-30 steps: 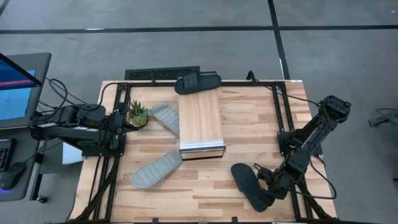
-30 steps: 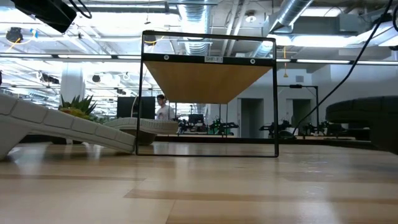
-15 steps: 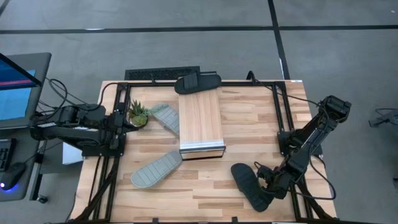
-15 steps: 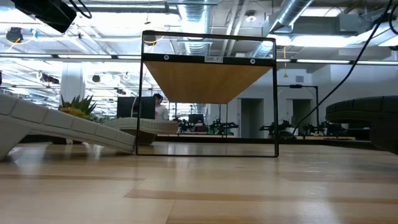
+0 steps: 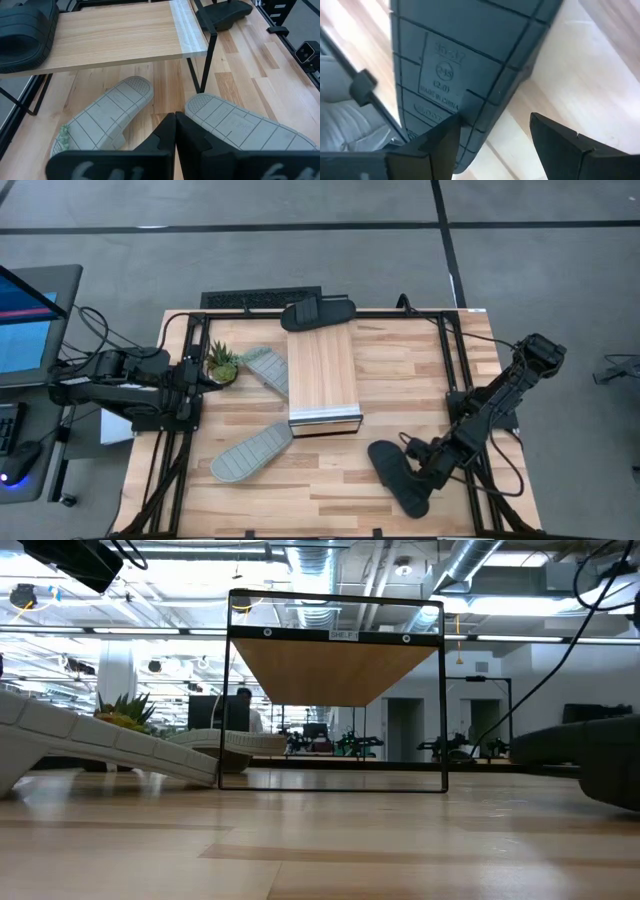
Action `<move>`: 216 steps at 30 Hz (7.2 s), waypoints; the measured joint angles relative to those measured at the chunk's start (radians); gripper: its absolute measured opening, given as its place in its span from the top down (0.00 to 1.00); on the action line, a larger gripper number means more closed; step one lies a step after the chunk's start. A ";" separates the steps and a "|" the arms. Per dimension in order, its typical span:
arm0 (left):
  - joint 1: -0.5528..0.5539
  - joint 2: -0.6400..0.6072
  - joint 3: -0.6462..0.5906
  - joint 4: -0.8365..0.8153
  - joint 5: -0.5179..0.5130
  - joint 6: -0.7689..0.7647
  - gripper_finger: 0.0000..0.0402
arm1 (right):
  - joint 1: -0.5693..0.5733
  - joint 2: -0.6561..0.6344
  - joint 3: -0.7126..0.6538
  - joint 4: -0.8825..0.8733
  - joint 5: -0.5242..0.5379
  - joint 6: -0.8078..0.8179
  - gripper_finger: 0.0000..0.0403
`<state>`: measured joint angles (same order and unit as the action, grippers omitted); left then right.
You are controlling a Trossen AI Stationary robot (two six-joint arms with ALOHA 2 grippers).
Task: Pick and place slides into the shelf
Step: Put the black slide on the shelf
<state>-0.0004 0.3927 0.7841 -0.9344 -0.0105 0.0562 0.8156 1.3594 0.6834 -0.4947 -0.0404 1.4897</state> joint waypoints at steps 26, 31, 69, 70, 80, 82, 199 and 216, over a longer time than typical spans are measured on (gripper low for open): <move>0.000 0.000 0.000 0.000 0.000 0.000 1.00 | 0.076 0.083 -0.002 0.165 -0.087 0.047 0.43; 0.000 0.000 0.000 0.000 0.000 0.000 1.00 | 0.058 0.172 0.000 0.275 -0.117 0.021 0.43; 0.000 0.000 0.000 0.000 0.000 0.000 1.00 | -0.191 -0.242 0.326 -0.983 0.385 -0.086 0.88; 0.000 0.000 0.000 0.000 0.000 0.000 1.00 | -0.227 -0.243 0.337 -0.992 0.402 -0.140 0.88; 0.000 0.000 0.000 0.000 0.000 0.000 1.00 | -0.619 -0.240 0.501 -0.963 0.545 -0.744 0.88; 0.000 0.000 0.000 0.000 0.000 0.000 1.00 | -0.697 -0.239 0.524 -0.932 0.544 -0.876 0.88; 0.000 0.000 0.000 0.000 0.000 0.000 1.00 | -0.966 0.528 1.119 -0.642 0.605 -1.934 0.70; 0.000 0.000 0.000 0.000 0.000 0.000 1.00 | -0.943 0.528 1.119 -0.641 0.566 -1.906 0.45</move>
<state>-0.0006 0.3927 0.7838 -0.9344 -0.0105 0.0563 -0.1275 1.8870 1.8027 -1.1360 0.5257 -0.4168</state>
